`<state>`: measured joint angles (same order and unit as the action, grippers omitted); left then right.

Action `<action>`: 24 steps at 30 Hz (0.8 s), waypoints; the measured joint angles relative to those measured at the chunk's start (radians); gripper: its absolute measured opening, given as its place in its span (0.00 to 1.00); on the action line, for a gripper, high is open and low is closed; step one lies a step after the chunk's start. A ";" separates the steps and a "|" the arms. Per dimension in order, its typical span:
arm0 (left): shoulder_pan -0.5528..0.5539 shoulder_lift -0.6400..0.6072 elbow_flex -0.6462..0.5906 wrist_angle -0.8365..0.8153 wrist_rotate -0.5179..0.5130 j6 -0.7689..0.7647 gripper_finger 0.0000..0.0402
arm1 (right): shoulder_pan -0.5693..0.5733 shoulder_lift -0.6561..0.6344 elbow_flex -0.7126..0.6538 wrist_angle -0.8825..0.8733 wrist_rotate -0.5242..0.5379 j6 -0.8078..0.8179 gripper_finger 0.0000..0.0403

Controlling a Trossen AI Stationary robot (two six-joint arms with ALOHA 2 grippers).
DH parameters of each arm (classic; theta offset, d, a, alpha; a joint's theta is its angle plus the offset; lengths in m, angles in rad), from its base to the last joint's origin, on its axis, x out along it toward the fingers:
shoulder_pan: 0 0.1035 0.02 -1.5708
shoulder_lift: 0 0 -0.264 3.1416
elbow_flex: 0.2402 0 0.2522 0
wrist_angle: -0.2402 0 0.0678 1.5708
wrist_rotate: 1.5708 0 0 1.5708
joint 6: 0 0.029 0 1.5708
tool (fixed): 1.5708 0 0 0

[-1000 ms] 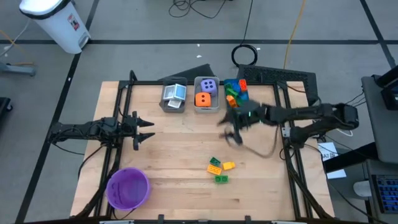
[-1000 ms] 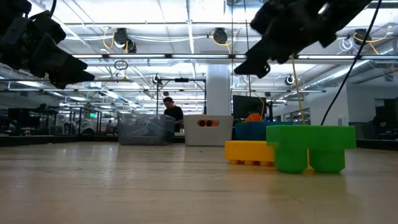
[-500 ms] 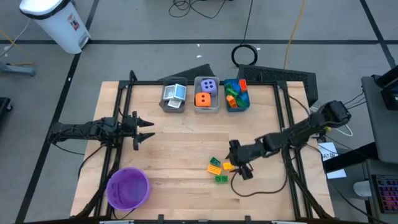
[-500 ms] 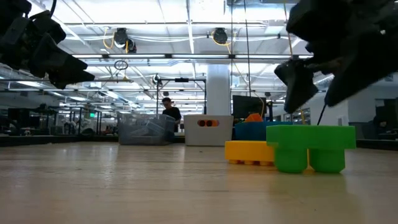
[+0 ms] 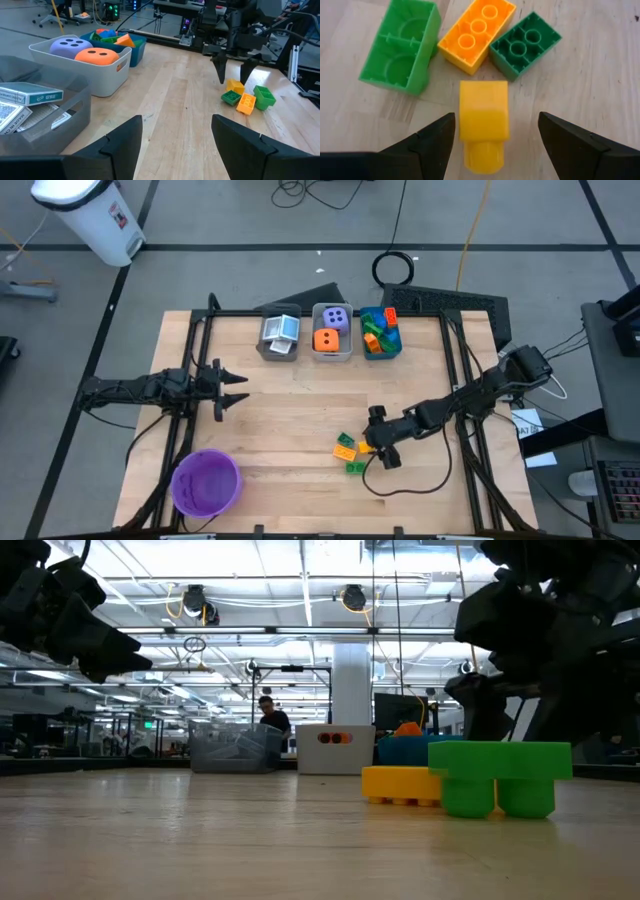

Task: Pick & Place Toys
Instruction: Put the yellow game piece into the blue bin

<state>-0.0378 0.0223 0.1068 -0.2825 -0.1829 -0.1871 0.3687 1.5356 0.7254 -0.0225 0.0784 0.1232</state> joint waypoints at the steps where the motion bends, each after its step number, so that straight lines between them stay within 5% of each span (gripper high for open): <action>1: 0.000 0.000 0.000 0.000 0.000 0.000 0.61 | 0.000 0.000 0.000 -0.004 0.000 0.000 0.68; 24: 0.000 0.000 0.000 0.000 0.000 0.000 0.61 | 0.000 0.000 -0.104 0.180 0.000 0.023 0.52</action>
<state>-0.0376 0.0223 0.1066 -0.2829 -0.1829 -0.1871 0.3687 1.5356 0.6212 0.1578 0.0788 0.1463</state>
